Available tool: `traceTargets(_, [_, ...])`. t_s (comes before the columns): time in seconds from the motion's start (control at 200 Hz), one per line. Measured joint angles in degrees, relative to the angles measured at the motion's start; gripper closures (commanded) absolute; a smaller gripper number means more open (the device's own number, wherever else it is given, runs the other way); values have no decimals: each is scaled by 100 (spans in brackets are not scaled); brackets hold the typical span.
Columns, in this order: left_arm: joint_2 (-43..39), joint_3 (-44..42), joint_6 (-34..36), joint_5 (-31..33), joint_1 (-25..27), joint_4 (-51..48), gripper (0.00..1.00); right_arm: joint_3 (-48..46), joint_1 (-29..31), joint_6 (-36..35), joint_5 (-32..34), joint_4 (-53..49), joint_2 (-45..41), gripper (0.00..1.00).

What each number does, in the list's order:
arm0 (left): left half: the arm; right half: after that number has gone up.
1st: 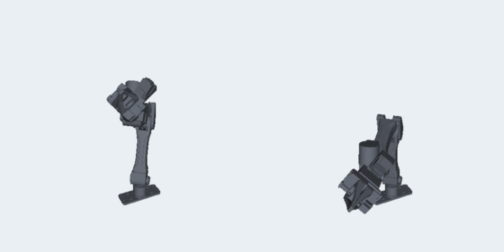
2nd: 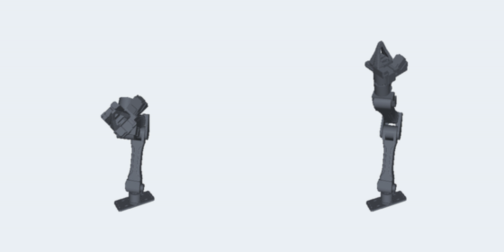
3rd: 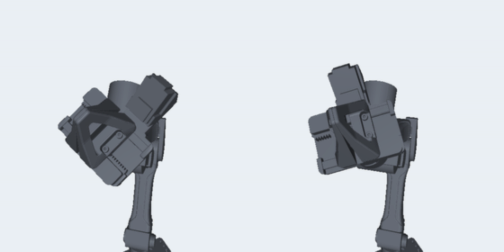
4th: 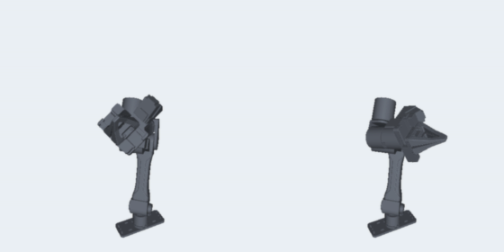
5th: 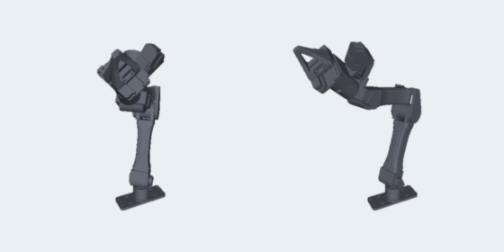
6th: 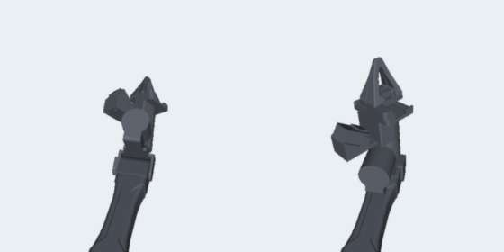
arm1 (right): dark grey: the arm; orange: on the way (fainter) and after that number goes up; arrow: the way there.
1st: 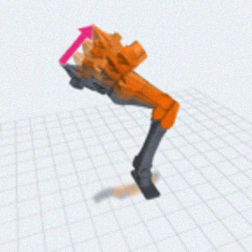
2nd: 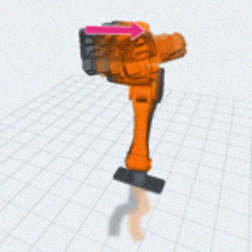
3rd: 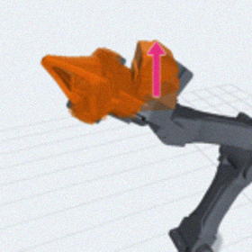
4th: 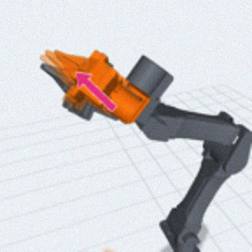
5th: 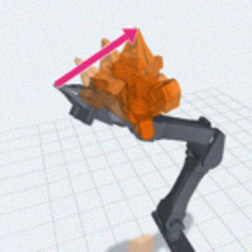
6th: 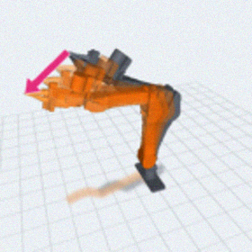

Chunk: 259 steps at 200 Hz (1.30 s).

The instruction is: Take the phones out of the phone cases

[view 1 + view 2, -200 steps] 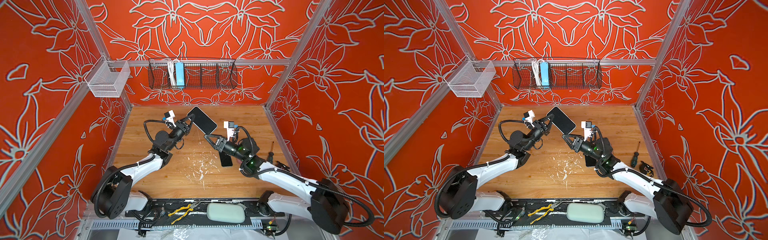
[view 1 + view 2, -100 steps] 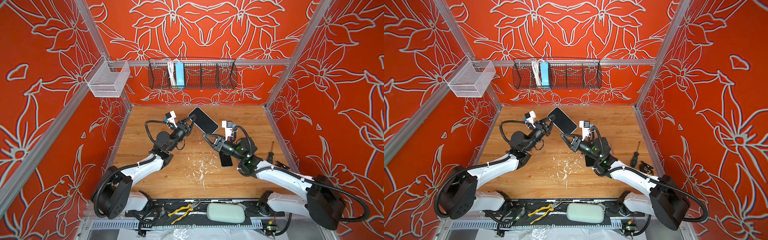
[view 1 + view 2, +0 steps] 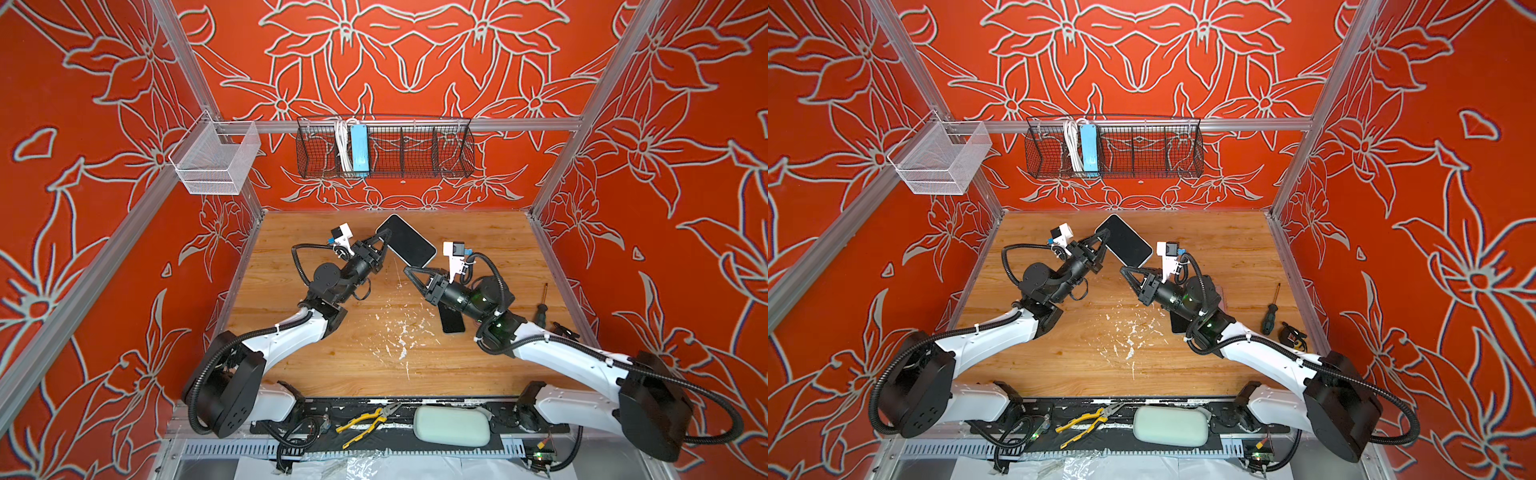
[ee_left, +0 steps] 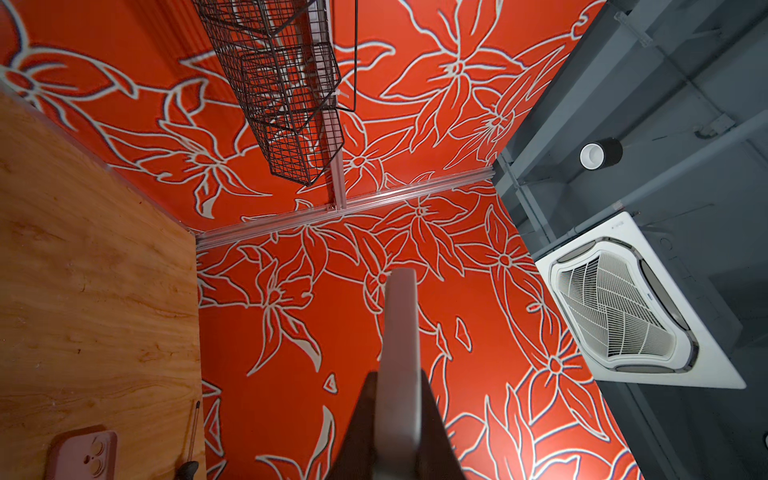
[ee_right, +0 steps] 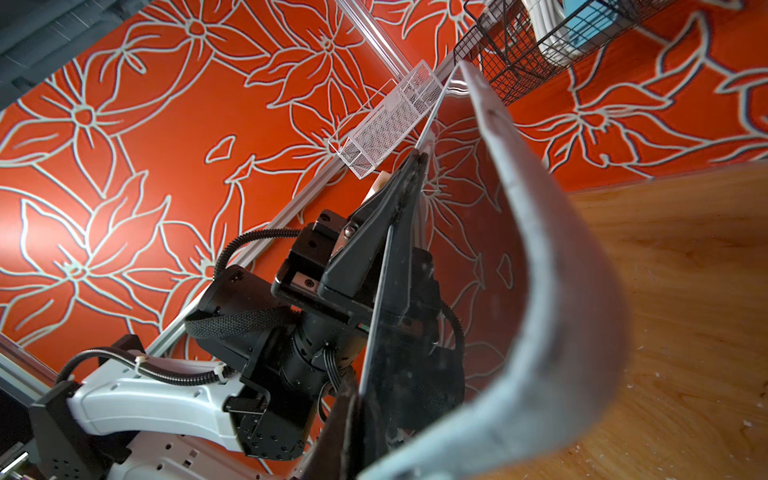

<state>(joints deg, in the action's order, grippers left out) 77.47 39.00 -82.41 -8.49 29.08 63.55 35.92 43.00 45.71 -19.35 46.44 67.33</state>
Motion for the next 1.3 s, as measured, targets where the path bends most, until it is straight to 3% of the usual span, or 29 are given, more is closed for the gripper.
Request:
traceTargets(0.606, [-251,-299,-627,498,186,-330,100,94,114,-1233,264,-732,-188,87])
traceTargets(1.296, [-15,85,-914,540,284,-562,100,11,111,-1620,767,-533,-238,82])
